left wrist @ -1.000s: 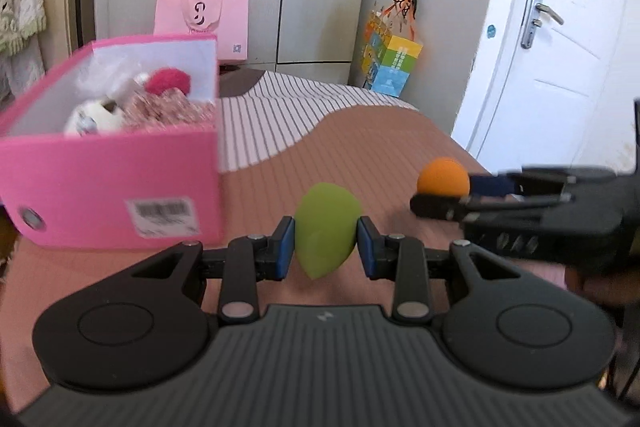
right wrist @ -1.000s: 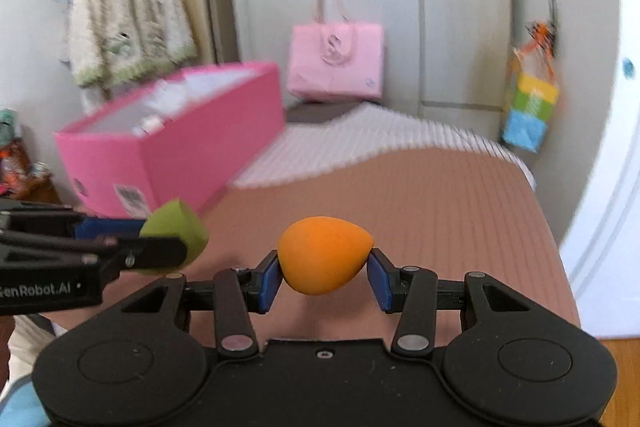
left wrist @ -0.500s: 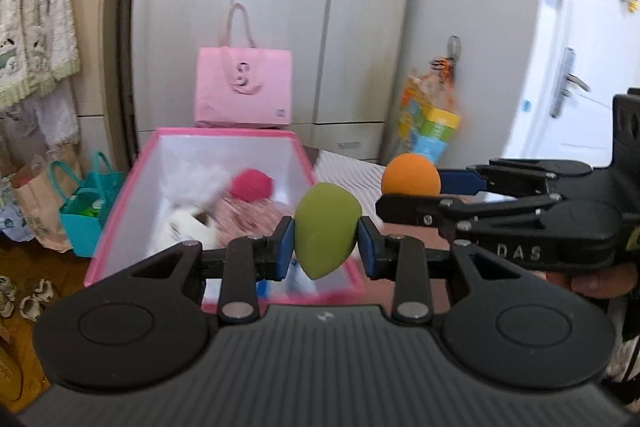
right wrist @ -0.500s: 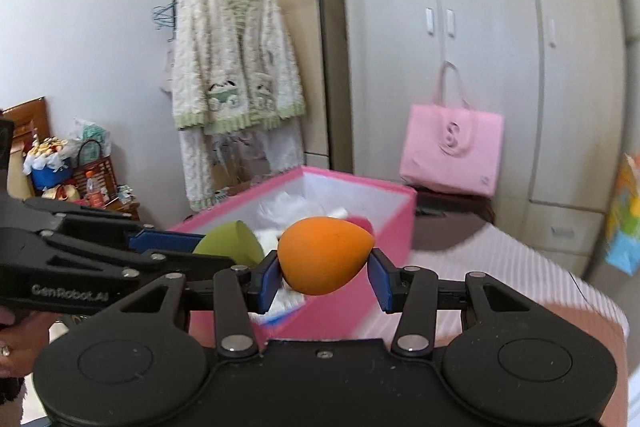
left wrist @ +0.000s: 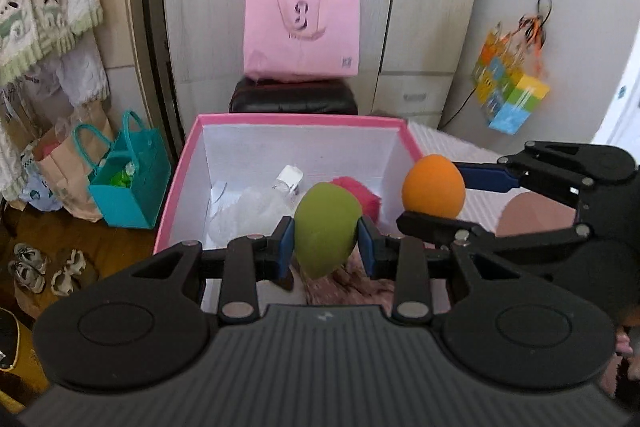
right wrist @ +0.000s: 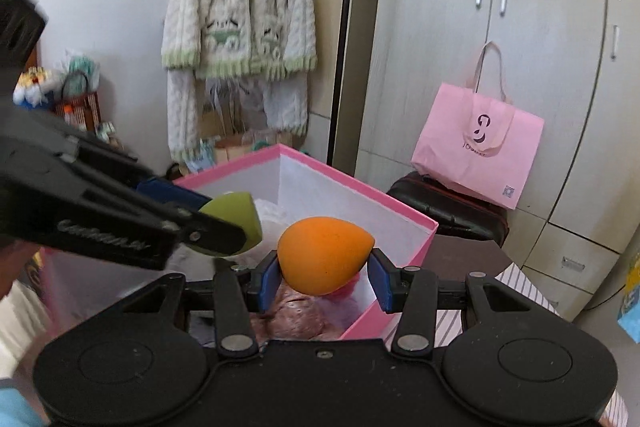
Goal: Organize soft objects
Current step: 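Lower both sponges into the pink box and open both grippers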
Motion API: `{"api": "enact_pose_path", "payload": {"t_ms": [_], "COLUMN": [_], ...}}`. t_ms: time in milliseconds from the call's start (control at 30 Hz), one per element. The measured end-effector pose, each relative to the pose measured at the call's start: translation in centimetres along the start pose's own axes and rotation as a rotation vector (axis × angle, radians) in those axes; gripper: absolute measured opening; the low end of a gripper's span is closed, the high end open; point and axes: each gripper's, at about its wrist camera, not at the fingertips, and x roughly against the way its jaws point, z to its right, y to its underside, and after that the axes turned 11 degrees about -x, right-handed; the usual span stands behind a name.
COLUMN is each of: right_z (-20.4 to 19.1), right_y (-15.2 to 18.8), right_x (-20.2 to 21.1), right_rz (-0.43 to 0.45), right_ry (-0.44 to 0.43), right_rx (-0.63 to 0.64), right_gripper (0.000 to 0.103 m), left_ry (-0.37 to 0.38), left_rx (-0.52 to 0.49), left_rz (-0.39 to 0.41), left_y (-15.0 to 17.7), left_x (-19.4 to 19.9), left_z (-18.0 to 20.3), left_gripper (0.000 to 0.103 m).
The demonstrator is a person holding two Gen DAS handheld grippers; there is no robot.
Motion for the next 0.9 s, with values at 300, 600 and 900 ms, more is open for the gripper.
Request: {"api": "enact_pose_path", "payload": {"t_ms": [300,600,900], "right_z": [0.1,0.1,-1.0], "right_y": [-0.2,0.8,3.5], "right_x": [-3.9,1.2,9.5], "right_rz": [-0.048,0.086,0.194], "right_ry": [0.051,0.100,0.088], "right_rx": [0.129,0.080,-0.071], "right_gripper": [0.054,0.072,0.073], "left_ry": [-0.029,-0.052,-0.047], "left_rx": [0.037,0.065,0.068], "left_rz": [-0.062,0.055,0.142], "left_y": [-0.9,0.8,4.1], "left_x": [-4.4,0.7,7.0], "left_z": [-0.3,-0.1,1.7], "left_gripper": [0.045,0.070,0.074]}}
